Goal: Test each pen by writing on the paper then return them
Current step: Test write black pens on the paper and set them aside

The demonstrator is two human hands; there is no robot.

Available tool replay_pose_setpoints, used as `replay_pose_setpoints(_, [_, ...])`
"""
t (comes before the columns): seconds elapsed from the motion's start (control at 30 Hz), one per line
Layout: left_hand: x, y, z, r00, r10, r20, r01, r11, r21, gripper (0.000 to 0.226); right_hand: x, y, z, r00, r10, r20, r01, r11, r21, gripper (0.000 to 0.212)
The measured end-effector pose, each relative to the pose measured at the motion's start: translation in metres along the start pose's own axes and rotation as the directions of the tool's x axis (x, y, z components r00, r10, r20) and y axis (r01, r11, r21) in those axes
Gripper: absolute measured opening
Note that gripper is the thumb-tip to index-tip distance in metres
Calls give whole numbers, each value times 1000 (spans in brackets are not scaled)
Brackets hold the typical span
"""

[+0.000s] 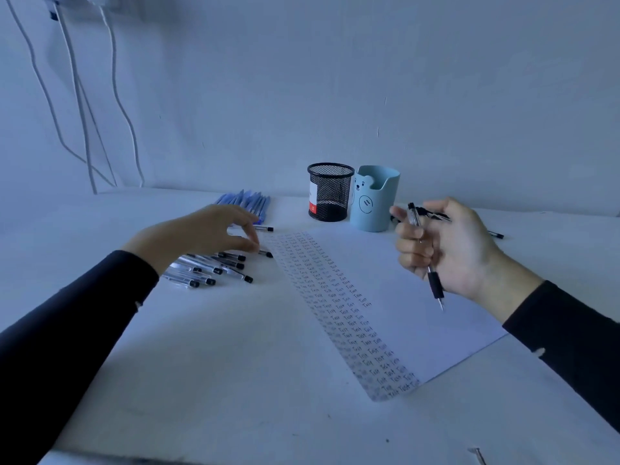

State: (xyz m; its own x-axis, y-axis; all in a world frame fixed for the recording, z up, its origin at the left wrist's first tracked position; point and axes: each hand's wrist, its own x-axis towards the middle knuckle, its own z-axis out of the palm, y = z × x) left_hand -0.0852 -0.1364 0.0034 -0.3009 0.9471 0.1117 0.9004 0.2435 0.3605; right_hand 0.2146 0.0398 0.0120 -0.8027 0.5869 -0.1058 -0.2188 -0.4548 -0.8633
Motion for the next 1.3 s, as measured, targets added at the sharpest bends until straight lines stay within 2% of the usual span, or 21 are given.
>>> replay_pose_setpoints(0.1, [-2,-4,-3,1000,-10,-4,10,1000,-17,20,2,3,2,1000,-16,5,16,1000,5,20])
replay_pose_setpoints(0.2, [0,-9,-5,998,-38,-49,41,997,63,10,2,6,4,1000,-10,14,11,999,-30,21])
replay_pose_setpoints(0.27, [-1,-7,-7,996,-22,-92,33,991,126,5,-1,5,5,998,45,33,-43,996,-81,32])
replay_pose_setpoints(0.37, [-2,14,-3,985,41,-167,-23,994,111,5,-7,-1,8,991,119,61,-115,990,-78,65])
replay_pose_setpoints(0.43, [-3,36,10,982,123,-141,-113,991,77,20,-10,-3,10,994,111,22,-110,992,-54,72])
replay_pose_setpoints(0.53, [-4,64,35,975,218,36,-219,975,28,47,-8,-1,7,995,74,-67,-74,997,11,64])
replay_pose_setpoints(0.6, [-5,69,46,968,210,141,-216,976,31,60,-8,0,5,994,70,-87,-68,997,30,60])
replay_pose_setpoints(0.7, [-7,65,52,964,156,215,-180,979,95,76,-10,1,9,998,61,-36,-61,998,-9,72])
replay_pose_setpoints(0.73, [-7,63,52,964,143,226,-168,981,97,77,-10,3,10,999,48,-13,-49,998,-49,71])
replay_pose_setpoints(0.83, [-8,63,52,963,116,242,-143,985,97,79,-8,11,14,998,-15,63,23,990,-137,36])
replay_pose_setpoints(0.87, [-8,64,51,963,111,246,-140,985,101,82,-8,13,14,996,-24,89,37,988,-150,31])
replay_pose_setpoints(0.97, [-10,67,49,961,97,258,-129,985,111,86,-10,15,11,984,38,175,1,975,-221,46])
replay_pose_setpoints(1.0, [-11,68,49,961,94,261,-127,985,114,87,-10,16,9,979,69,190,-12,958,-287,55])
replay_pose_setpoints(1.07, [-11,70,49,960,91,266,-124,986,113,88,-8,21,7,988,76,131,-4,876,-482,62])
replay_pose_setpoints(1.13, [-11,71,48,957,82,277,-115,988,105,90,-8,26,7,995,37,90,23,810,-587,52])
replay_pose_setpoints(1.23, [-13,75,47,954,70,291,-108,987,117,91,-9,29,6,985,51,165,44,849,-526,42])
replay_pose_setpoints(1.3, [-14,77,46,952,57,299,-99,987,127,83,-10,31,6,982,29,188,89,801,-592,30])
